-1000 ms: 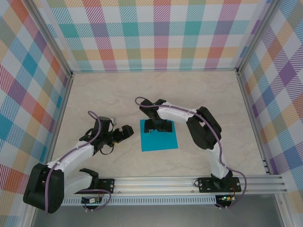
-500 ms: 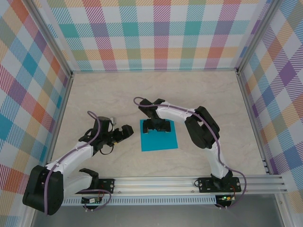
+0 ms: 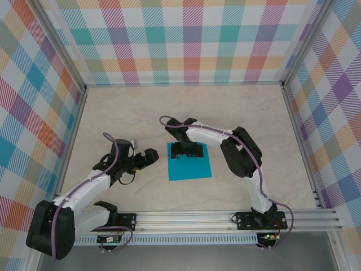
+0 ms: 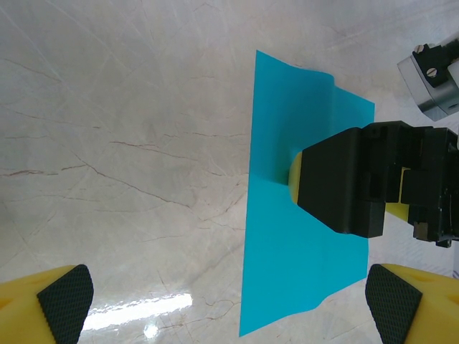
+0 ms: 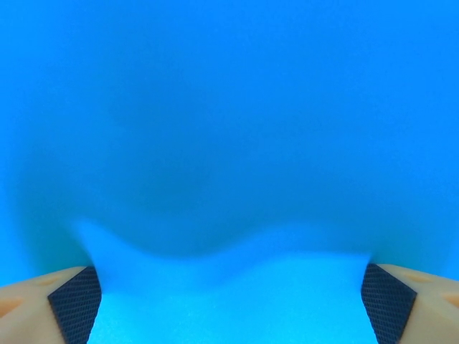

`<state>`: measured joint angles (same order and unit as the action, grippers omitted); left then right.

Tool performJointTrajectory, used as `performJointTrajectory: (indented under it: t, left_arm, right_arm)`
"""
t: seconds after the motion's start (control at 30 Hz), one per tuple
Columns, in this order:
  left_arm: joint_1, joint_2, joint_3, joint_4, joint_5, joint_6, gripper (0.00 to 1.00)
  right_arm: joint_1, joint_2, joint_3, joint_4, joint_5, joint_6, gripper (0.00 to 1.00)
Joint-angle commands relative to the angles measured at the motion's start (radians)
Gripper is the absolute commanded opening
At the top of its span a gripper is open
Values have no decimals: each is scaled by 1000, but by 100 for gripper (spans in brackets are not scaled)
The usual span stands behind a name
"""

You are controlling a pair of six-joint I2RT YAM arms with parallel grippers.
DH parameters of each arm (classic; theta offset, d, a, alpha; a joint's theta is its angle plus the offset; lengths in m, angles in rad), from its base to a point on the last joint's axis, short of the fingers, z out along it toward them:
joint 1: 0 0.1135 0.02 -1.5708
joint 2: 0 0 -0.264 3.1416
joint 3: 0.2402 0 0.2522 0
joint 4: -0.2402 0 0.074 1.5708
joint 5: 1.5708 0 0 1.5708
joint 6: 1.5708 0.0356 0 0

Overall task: Fold a paper plane with a square sheet of paper (pick it up from the middle)
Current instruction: Fold the square sheet of paper in half at the center of the table.

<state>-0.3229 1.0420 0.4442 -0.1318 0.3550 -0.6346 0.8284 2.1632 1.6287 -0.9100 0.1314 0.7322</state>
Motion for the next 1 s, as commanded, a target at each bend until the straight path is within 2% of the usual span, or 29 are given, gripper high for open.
performJointTrajectory:
  t: [0.0,0.2,0.3,0.43,0.63,0.73,0.83,0.97]
  left_arm:
    - [-8,-12,7,-20,-5,9,100]
    - [-8,-9,4,-16,-11,9,100]
    - [-8,-6,5,-14,-10,8,100]
    - [-8,-4,5,-15,-10,8,100]
    - [-8,-21,7,-28,-19,9,100]
    - [-8,-31,6,-34,-26,7,100]
    - [-7,-44,8,-41,-28,7,100]
    - [-7,-58,11,-48,-31,4,100]
  right_arm:
    - [5,83,-56,-40,-19,21,95]
    - [5,62,-43,-29,-35,1,95]
    - [5,44,-32,-22,-45,-4,90]
    - [5,19,-5,-29,-41,-11,81]
    - [3,-42,16,-31,-34,-25,52]
    - [0,-85,13,-30,-40,-25,41]
    - [-7,-144,-3,-8,-71,-27,33]
    - [-47,-249,-73,89,-195,-4,32]
